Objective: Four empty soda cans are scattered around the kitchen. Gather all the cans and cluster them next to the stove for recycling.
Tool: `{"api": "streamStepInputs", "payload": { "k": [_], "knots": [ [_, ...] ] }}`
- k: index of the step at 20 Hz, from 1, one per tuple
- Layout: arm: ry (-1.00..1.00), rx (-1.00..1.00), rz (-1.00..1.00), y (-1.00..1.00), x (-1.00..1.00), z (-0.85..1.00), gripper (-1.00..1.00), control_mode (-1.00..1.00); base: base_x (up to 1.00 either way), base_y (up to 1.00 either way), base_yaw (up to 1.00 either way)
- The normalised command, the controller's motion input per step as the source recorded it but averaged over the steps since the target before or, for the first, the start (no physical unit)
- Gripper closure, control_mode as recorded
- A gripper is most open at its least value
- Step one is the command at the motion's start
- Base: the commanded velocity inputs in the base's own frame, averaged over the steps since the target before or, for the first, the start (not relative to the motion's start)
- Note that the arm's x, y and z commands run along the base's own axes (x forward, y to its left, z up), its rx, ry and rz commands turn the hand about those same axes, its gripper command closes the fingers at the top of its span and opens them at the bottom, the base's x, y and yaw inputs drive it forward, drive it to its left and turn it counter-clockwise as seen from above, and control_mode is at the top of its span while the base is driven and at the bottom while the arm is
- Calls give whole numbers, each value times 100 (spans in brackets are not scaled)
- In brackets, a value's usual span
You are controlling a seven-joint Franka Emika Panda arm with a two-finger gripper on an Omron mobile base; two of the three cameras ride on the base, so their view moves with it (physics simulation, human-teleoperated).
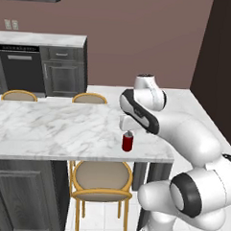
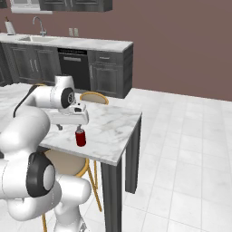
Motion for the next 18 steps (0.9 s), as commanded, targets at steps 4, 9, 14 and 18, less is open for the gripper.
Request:
{"api": "streamStepInputs", "payload": {
  "k": [4,9,14,18],
  "knots": [
    [0,0,0,1,14,-12,-100,-100,0,0,0],
    [1,0,0,2,12,-11,-100,-100,0,0,0],
    [0,0,0,1,10,-10,-100,-100,0,0,0],
    [0,0,0,0,11,-7,-100,-100,0,0,0]
  ]
}}
